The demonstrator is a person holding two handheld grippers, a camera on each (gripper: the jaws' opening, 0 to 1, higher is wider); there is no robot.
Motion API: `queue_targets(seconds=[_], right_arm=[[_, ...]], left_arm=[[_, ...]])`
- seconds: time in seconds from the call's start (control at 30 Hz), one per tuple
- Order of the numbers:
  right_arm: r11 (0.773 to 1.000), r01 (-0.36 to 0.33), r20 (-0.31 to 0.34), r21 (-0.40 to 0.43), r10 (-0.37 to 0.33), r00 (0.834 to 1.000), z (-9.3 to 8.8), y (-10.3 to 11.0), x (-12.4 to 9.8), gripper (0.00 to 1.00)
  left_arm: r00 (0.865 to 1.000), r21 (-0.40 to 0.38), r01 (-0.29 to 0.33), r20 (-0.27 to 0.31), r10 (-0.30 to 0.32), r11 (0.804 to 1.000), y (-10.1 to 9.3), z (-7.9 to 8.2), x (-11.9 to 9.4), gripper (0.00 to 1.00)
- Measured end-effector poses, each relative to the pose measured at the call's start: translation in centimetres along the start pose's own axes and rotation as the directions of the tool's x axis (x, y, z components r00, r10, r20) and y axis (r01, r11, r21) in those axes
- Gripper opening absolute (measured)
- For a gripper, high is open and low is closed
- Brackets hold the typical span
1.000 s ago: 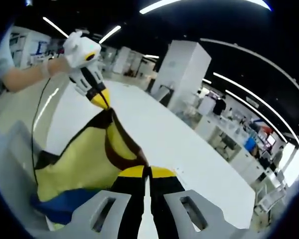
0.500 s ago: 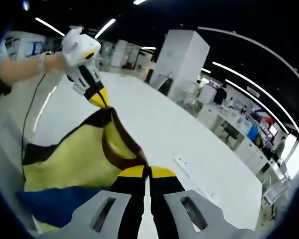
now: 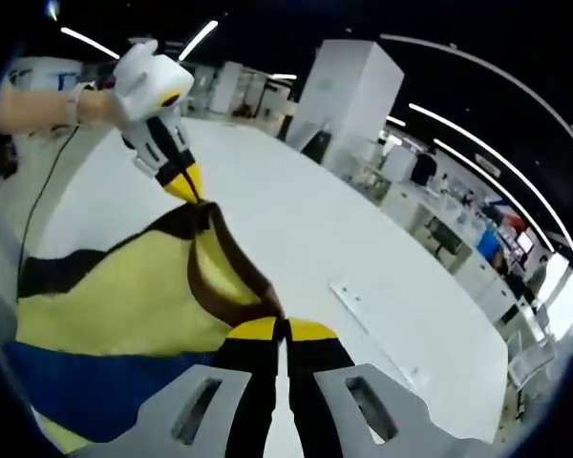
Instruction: Fold the garment on the visible template until the final outline fits inside the template.
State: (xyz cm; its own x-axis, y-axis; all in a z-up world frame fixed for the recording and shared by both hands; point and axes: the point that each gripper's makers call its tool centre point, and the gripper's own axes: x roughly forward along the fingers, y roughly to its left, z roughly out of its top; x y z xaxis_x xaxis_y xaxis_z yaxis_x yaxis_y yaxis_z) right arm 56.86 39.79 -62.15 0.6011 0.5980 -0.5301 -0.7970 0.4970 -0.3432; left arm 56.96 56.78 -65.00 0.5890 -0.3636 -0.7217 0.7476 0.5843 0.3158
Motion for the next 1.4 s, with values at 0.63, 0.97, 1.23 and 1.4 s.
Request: queue_targets(seconds=[0.63,0.97,1.23,1.4], right_arm=[[1.0,0.005,-0.092,0.02,-0.003,0.996,-5.8,-2.0,6.6,0.03],[0.999,0.005,-0.154,0.037,0.001,0.988,-8.5,-2.0,9.2,0.03],[0.998,0.019,-0.179,0.063,-0.008,0.984,-9.7,-1.8,9.9,0.03],[0.996,0.022,-0.186,0.091,-0.004,0.983,-10.3,-1.6,10.2,0.03]], left_arm=[[0.999,-0.005,0.014,-0.046,-0.014,1.0,-0.1,-2.4,6.0,0.0],[0.997,-0.118,0.015,-0.075,-0.024,0.993,0.2,-3.6,8.5,0.0],[0.994,-0.07,0.02,-0.11,-0.028,0.997,0.2,-4.2,9.7,0.0],[0.992,-0.096,0.025,-0.118,-0.037,0.995,0.3,-4.8,10.3,0.0]])
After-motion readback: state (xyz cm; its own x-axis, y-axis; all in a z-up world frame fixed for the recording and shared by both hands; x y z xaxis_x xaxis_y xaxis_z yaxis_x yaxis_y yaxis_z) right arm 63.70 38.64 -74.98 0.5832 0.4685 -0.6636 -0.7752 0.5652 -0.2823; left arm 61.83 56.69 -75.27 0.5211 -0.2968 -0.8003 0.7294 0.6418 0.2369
